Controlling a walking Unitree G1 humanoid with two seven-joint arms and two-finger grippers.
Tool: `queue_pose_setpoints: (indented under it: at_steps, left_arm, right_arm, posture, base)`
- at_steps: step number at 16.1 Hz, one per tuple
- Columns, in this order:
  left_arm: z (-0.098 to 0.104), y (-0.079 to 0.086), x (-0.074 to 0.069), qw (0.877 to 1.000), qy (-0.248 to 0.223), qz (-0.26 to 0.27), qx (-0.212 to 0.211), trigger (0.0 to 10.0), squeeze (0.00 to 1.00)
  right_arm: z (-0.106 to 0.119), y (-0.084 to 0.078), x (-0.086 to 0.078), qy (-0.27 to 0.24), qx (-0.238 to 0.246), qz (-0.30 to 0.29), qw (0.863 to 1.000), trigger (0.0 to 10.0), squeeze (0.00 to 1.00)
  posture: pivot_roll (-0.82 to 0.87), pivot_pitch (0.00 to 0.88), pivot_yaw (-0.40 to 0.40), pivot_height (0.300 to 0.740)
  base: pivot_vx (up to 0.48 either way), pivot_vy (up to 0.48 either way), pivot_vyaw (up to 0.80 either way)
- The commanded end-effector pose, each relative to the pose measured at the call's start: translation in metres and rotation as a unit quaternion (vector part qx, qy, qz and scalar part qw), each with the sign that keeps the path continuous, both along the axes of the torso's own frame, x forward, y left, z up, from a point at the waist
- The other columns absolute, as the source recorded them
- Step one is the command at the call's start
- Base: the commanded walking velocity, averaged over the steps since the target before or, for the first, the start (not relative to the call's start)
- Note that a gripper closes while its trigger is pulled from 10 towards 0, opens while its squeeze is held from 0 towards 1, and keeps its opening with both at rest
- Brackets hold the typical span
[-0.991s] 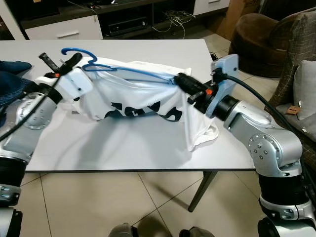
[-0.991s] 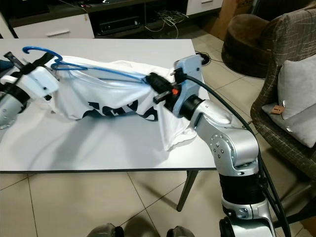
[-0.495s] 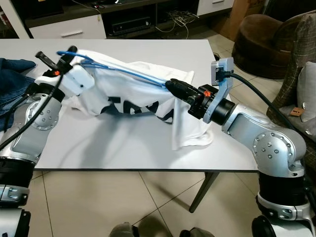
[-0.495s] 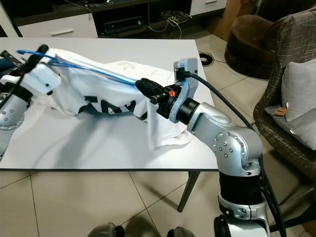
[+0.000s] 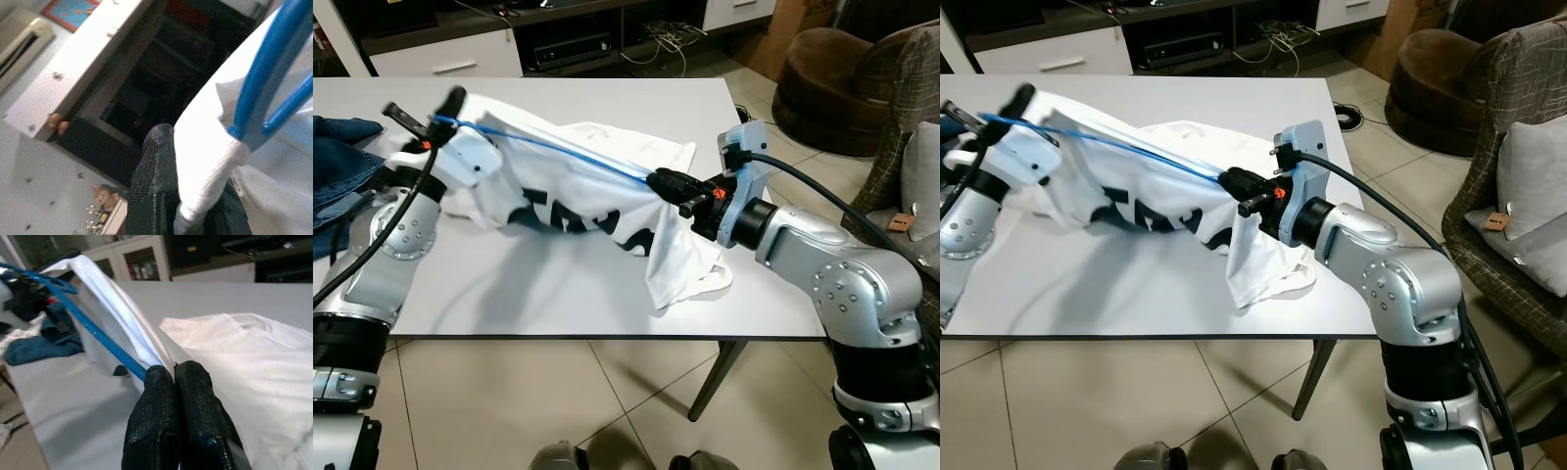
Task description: Hang hanger
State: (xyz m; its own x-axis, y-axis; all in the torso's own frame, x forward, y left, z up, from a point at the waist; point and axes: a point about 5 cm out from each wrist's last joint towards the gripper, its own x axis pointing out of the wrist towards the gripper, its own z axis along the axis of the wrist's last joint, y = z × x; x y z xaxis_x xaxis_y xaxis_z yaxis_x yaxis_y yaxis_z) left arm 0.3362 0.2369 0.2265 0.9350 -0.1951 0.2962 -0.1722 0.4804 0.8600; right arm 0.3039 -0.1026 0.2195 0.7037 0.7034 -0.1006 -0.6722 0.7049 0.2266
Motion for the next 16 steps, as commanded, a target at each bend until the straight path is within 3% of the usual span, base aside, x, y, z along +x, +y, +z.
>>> queue_pose_setpoints:
  at_steps: [1, 6, 10, 12, 16]
  left_arm:
    - [-0.002, 0.004, -0.001, 1.0, 0.011, 0.003, 0.006, 10.0, 0.0]
    - [-0.007, 0.014, -0.003, 0.996, 0.005, 0.044, 0.08, 10.0, 0.0]
    - [-0.01, 0.023, -0.006, 0.993, 0.006, 0.067, 0.094, 10.0, 0.0]
    - [-0.012, 0.026, -0.006, 0.991, 0.012, 0.073, 0.112, 10.0, 0.0]
    - [-0.014, 0.03, -0.008, 0.991, 0.011, 0.08, 0.104, 10.0, 0.0]
  right_arm:
    - [0.002, -0.004, 0.006, 0.0, -0.016, -0.022, 1.0, 10.0, 0.0]
    - [0.028, 0.001, 0.007, -0.032, 0.012, 0.01, 0.999, 10.0, 0.0]
    - [0.031, 0.001, 0.001, -0.029, 0.028, 0.032, 0.999, 10.0, 0.0]
    - [0.033, -0.007, 0.0, -0.027, 0.038, 0.034, 0.998, 10.0, 0.0]
    - [0.036, -0.017, -0.005, -0.031, 0.042, 0.047, 0.998, 10.0, 0.0]
  posture:
    - [-0.05, 0.035, 0.028, 0.74]
    - [-0.04, 0.031, 0.02, 0.74]
    - [-0.04, 0.031, 0.019, 0.74]
    - [-0.04, 0.031, 0.019, 0.74]
    - [-0.03, 0.029, 0.02, 0.74]
  base:
    - [0.0, 0.0, 0.0]
    - [0.0, 0.0, 0.0]
    - [0.0, 0.0, 0.0]
    - [0.0, 0.0, 0.0]
    - [0.0, 0.0, 0.0]
